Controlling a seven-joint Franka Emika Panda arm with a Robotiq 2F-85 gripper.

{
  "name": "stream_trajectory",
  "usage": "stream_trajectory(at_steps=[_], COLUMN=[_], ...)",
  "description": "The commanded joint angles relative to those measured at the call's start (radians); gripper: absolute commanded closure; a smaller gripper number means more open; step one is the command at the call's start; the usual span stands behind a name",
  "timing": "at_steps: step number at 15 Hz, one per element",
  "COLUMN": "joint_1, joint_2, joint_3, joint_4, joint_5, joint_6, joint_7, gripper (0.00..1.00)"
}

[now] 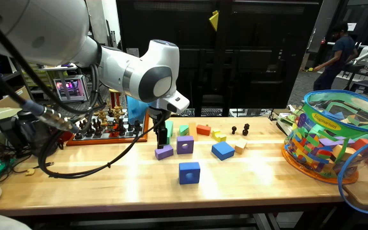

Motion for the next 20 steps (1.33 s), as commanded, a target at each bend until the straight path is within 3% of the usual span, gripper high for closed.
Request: stream_trajectory(at_steps=[1,10,20], joint_1=[-0.015,0.013,0.015], joint_2=[0.075,0.312,0.462], joint_3=[0.006,-0.02,-0.085], joint_4=[0.092,0.351,0.487], joint_5=[-0.049,-0.058,-0.046], joint_6=[-0.046,-0.156,-0.198], joint_7=[0.053,0.107,0.116], gripper=[0.0,0.0,0.0])
